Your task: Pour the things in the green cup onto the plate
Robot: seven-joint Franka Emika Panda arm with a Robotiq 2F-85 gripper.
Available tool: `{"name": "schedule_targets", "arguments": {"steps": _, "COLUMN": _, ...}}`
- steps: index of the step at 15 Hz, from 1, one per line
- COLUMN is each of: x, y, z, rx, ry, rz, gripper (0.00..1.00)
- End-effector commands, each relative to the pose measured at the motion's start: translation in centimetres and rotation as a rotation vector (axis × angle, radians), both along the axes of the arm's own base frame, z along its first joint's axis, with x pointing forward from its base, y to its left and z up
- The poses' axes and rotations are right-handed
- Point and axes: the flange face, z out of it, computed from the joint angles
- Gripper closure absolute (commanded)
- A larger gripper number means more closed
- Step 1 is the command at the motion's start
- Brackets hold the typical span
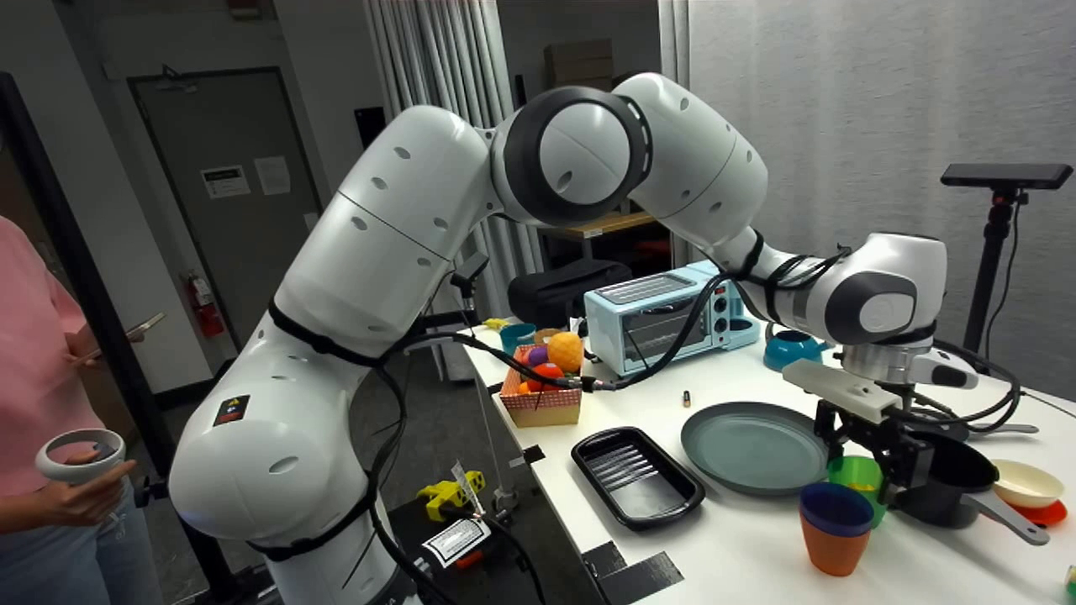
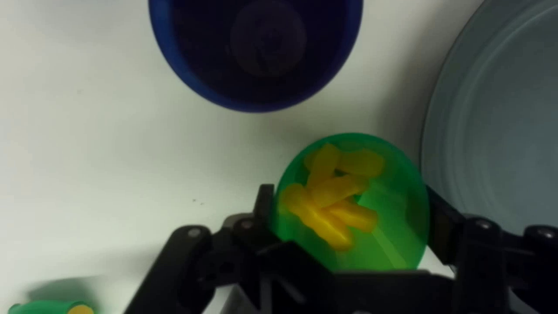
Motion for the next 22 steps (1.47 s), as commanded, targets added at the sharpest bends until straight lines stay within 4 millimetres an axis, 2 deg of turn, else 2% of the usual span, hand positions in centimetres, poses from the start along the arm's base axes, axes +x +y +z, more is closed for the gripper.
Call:
{"name": "schedule_targets", "arguments": {"steps": 1, "x": 0.6, "y": -0.5, "z": 0.4, "rx": 0.009, "ry": -0.001, "rz": -0.003, "gripper": 0.47}}
{"name": "schedule_targets", "arguments": {"steps": 5, "x": 0.3, "y": 0.1, "z": 2.4, "rx": -0.005, "ry": -0.018, "rz": 0.012, "gripper": 0.50}}
{"name": "schedule_targets", "arguments": {"steps": 12, "x": 0.7, "y": 3.5, "z": 9.0, "rx": -0.072, "ry": -0.078, "rz": 0.098, "gripper": 0.50}}
{"name": "schedule_targets", "arguments": {"steps": 17, "x": 1.8, "y": 8.6, "z": 12.0, "rx": -0.142, "ry": -0.095, "rz": 0.214, "gripper": 0.50}}
{"name": "schedule_targets", "arguments": {"steps": 22, "x": 2.8, "y": 14.3, "z": 12.3, "rx": -0.163, "ry": -0.088, "rz": 0.319, "gripper": 0.50}}
